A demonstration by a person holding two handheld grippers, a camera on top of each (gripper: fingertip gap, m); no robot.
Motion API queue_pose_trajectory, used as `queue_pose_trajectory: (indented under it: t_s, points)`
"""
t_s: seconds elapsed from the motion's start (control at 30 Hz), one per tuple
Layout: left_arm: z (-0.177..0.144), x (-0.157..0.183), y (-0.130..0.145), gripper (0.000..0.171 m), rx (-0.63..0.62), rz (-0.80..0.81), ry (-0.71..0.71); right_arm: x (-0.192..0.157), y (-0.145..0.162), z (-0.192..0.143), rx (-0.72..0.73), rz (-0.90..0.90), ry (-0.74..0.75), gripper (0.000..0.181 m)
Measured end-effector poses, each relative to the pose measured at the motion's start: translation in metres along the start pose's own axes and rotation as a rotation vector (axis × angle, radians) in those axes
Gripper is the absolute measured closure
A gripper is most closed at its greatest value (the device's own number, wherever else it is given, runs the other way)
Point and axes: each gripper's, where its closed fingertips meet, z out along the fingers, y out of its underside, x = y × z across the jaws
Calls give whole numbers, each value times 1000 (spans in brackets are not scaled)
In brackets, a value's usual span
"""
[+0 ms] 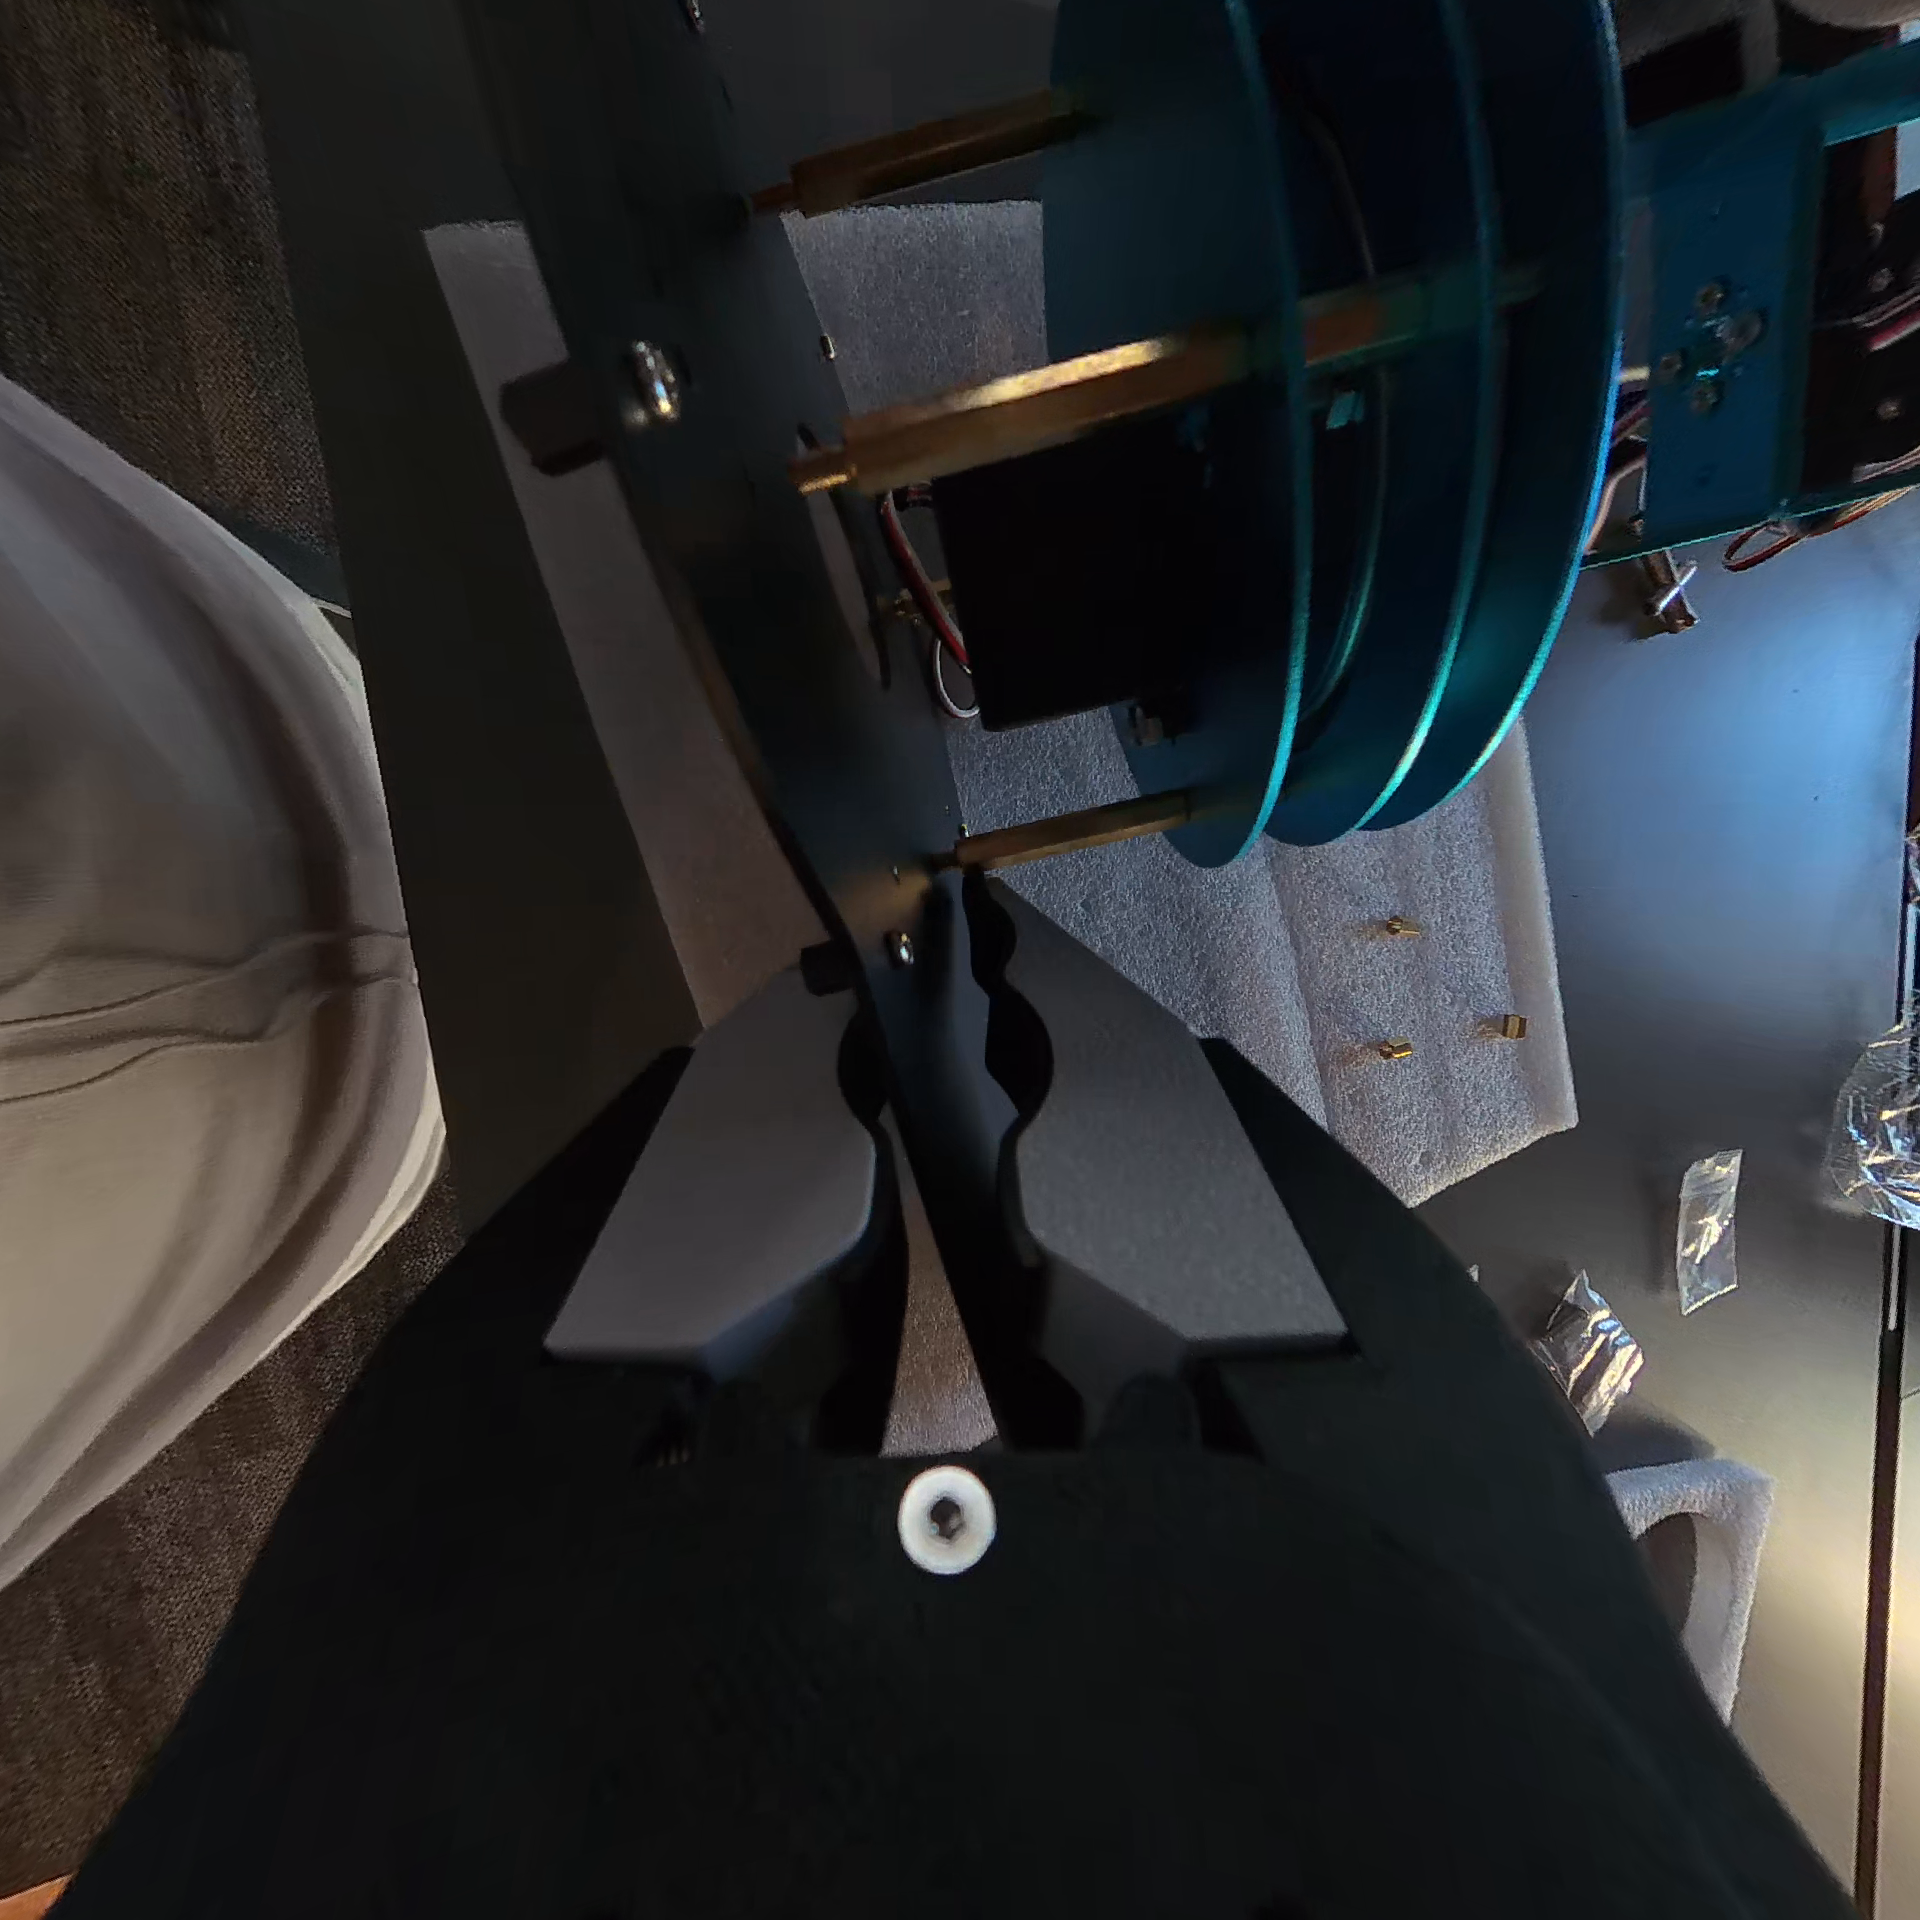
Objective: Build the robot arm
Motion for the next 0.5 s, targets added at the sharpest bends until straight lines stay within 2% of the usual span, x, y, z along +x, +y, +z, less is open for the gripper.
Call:
queue_pose_trajectory:
  t_s: [0.1,0.17,0.23,0.5]
  points:
    - [3,13,-9,114,14,-14,119,1,0,0,0,-9,5,176]
    - [5,18,-14,113,17,-9,164,0,0,0,-2,-3,0,176]
    - [8,15,-16,126,15,24,149,0,0,0,-3,-2,0,176]
    - [2,15,-16,130,42,31,122,0,0,1,-9,20,-6,175]
